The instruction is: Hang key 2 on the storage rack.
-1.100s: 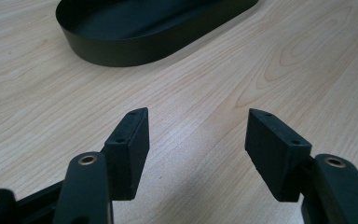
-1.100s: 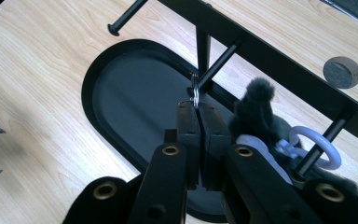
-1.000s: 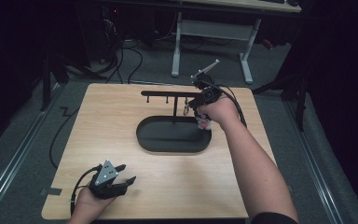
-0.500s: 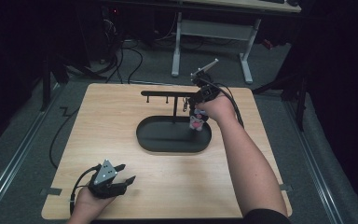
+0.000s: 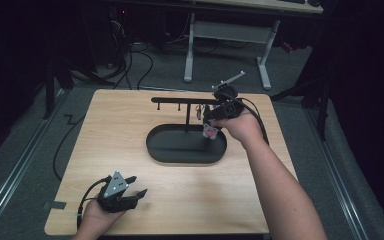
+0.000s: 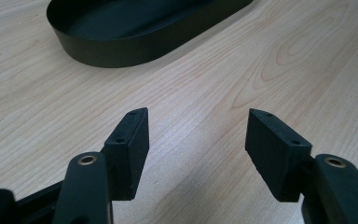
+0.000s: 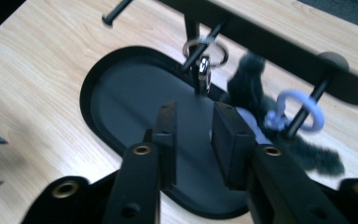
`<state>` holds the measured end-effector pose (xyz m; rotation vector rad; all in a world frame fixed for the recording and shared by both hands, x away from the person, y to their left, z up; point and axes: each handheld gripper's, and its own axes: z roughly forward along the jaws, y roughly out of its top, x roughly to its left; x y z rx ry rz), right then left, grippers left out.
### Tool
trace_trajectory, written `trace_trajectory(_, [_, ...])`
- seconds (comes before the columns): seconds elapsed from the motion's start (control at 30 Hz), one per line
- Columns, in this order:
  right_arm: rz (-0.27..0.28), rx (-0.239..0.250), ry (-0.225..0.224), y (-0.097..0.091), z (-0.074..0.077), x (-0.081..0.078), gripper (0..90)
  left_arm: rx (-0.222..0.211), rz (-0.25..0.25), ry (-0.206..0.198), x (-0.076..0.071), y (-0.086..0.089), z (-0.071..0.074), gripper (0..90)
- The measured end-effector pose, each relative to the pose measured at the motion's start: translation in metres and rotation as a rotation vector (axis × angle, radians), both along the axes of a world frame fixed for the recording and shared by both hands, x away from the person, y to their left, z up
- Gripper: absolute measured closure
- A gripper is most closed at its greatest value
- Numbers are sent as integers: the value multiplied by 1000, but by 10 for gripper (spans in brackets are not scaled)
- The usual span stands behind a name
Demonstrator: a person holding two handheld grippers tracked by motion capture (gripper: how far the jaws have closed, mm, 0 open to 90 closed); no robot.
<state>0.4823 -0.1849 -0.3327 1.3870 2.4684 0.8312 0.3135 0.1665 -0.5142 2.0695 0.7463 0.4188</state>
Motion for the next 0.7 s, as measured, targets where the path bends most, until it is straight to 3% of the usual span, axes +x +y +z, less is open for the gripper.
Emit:
trace_trajectory(0.47, [-8, 60, -23, -19, -44, -36, 444, 11, -32, 7, -1, -9, -2, 407])
trace_trajectory(0.7, [-3, 59, -103, -29, -71, -60, 344, 3, -39, 24, 0, -10, -4, 406])
